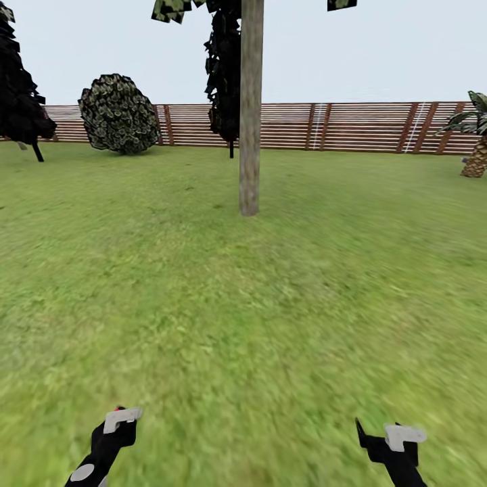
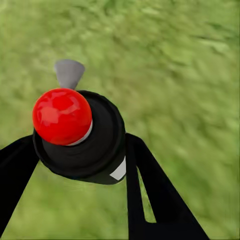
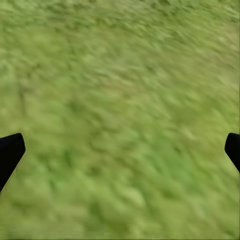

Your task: In the garden, pick up the pesticide atomizer on the floor and spray pesticide onto both trees until each tree trunk is fully covered.

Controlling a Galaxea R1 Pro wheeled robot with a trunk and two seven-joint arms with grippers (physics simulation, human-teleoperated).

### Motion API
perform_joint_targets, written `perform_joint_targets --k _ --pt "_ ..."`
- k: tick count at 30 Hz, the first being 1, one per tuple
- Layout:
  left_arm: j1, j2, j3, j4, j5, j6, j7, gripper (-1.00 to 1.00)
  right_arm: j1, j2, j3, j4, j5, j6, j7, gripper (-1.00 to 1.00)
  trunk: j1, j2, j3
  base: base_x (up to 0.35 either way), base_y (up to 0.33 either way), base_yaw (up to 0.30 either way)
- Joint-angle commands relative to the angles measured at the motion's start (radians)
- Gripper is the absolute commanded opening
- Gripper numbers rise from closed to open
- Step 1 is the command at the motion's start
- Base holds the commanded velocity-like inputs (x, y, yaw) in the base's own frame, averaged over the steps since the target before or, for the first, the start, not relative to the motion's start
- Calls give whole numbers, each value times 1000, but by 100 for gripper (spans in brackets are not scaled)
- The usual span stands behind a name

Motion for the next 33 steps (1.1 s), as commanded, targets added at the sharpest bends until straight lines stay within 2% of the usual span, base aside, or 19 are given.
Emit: perform_joint_targets --k 1,33 --pt "0 0 0 0 0 0 -1 -100 0 0 0 0 0 0 0 100 0 0 0 338 0 0" --pt "0 0 0 0 0 -2 -1 -100 0 0 0 1 0 0 0 100 0 0 0 338 0 0"
